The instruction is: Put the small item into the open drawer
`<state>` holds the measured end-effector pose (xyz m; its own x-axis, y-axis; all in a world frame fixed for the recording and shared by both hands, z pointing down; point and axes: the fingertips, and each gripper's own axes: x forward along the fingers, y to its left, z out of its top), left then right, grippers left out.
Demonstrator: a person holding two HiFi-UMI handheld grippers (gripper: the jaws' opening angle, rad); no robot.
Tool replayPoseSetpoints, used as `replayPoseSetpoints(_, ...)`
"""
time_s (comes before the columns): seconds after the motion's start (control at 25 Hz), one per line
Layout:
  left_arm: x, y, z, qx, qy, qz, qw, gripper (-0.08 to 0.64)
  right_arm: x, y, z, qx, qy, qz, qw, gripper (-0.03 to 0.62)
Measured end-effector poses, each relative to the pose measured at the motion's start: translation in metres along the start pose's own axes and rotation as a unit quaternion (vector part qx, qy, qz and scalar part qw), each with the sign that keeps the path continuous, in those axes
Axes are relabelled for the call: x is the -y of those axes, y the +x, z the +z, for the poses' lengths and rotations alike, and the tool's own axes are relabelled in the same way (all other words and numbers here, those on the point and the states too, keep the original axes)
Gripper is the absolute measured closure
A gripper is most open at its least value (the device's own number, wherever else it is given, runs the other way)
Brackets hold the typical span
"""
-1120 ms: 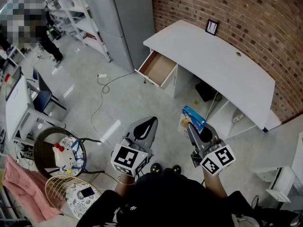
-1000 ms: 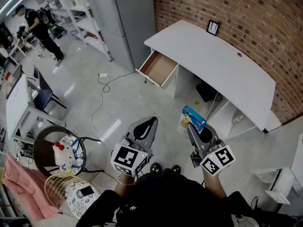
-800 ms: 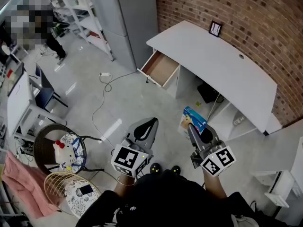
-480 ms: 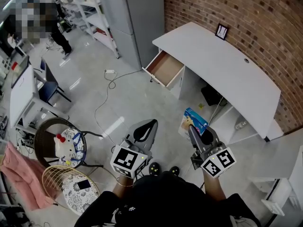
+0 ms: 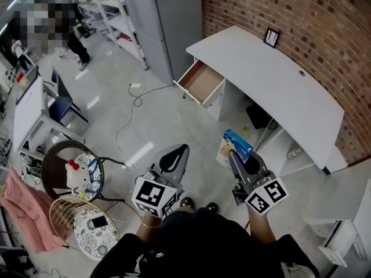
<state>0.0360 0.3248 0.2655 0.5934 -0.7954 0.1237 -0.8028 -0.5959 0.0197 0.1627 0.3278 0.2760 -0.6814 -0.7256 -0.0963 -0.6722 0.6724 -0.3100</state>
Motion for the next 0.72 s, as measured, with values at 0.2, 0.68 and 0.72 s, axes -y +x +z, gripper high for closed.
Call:
replayPoseSetpoints(0.2, 0.018, 0.01, 0.004, 0.007, 0.001, -0.009, 0.9999, 0.561, 0.01, -0.018, 0.006, 0.006, -0.001, -0.006, 1.0, 0.512)
replayPoseSetpoints(0.68, 0.053, 0.034, 0.008, 0.006, 0.02, -0.026, 0.9994, 0.561, 0.037, -0.057, 0.013, 0.028, 0.014, -0.031, 0.999, 0.511)
replayPoseSetpoints(0.72, 0.054, 0.035, 0.008, 0.004, 0.021, -0.025, 0.9995, 0.562, 0.038, -0.059, 0.014, 0.029, 0.016, -0.031, 0.999, 0.511)
